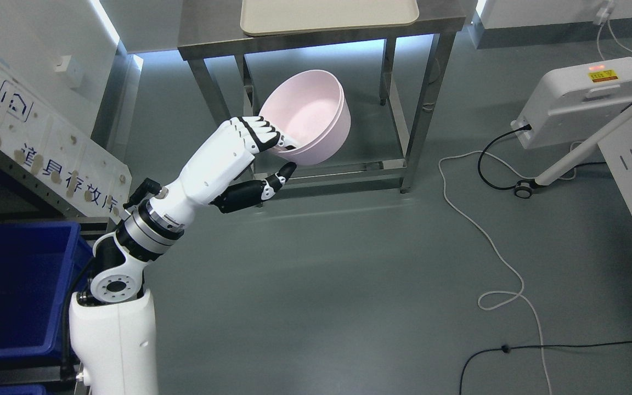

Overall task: Stack pink IKEA bowls on left shelf middle
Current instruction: 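Hold the bowls in the left hand while turning toward the blue bins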

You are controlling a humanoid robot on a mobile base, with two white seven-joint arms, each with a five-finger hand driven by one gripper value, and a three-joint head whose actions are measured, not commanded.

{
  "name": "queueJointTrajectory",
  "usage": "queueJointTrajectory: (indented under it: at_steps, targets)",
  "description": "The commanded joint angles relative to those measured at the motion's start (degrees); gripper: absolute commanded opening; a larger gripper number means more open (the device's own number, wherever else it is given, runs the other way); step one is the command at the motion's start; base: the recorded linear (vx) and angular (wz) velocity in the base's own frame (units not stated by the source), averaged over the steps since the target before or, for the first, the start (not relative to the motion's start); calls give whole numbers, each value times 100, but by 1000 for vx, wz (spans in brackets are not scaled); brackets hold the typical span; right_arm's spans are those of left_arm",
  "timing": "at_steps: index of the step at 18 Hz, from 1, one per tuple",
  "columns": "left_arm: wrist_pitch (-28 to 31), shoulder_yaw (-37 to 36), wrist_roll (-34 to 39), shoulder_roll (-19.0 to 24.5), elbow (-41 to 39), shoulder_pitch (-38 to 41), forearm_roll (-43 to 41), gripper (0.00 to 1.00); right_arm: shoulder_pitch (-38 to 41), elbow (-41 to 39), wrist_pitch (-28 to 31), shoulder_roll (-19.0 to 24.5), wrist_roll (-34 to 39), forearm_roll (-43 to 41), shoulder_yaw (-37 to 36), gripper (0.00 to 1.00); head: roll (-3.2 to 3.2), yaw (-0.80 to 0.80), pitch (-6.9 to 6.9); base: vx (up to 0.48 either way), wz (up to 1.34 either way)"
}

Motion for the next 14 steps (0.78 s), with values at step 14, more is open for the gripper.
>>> queueJointTrajectory:
  at_steps: [14]
  targets:
    - [1, -152, 15, 100, -86, -130, 19, 4, -1, 0, -5, -100, 0, 0, 0, 100, 0, 0, 0, -278, 195]
